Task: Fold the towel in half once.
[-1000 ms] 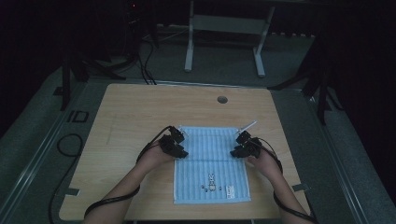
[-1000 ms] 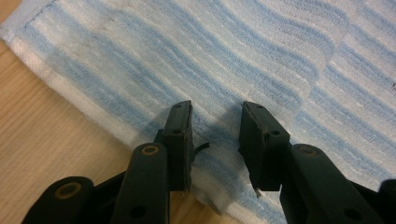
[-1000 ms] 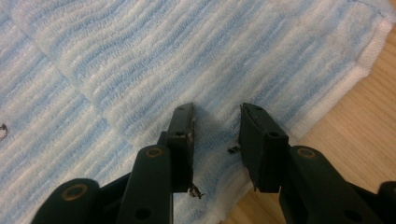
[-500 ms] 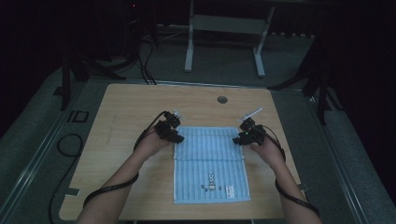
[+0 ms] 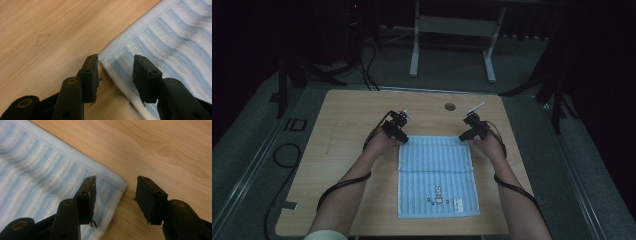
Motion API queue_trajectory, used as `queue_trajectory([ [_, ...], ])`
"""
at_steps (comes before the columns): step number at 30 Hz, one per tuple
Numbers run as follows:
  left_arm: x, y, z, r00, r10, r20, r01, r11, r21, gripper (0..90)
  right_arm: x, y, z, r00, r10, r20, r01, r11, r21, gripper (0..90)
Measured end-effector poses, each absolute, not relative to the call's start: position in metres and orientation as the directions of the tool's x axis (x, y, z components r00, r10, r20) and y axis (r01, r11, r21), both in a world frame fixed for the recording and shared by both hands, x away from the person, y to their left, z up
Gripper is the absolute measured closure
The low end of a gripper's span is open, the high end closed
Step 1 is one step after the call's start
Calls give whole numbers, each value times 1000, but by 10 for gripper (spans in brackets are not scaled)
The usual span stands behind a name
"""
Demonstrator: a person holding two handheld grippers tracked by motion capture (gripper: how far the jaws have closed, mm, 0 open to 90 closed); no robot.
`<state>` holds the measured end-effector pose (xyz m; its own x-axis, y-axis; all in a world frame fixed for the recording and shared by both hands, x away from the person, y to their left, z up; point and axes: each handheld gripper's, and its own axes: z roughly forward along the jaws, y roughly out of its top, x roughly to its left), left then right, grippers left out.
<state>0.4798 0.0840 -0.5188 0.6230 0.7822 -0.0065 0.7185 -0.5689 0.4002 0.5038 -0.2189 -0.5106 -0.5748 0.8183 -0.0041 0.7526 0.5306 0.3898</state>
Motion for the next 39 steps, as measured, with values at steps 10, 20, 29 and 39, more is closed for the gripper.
queue_trajectory([
  [10, 481, 77, -527, 629, 777, -27, 713, -564, 417, 606, 504, -214, -524, -585, 811, -2, 747, 541, 386, 691],
  [20, 477, 73, -515, 642, 765, -51, 692, -550, 467, 832, 497, -208, -511, -608, 792, -56, 709, 573, 411, 836],
  [29, 470, 78, -479, 661, 749, -56, 658, -542, 523, 825, 492, -217, -474, -618, 784, -58, 673, 567, 475, 836],
  [39, 461, 83, -433, 676, 737, 2, 598, -550, 583, 815, 486, -225, -424, -625, 776, -85, 619, 559, 551, 836],
])
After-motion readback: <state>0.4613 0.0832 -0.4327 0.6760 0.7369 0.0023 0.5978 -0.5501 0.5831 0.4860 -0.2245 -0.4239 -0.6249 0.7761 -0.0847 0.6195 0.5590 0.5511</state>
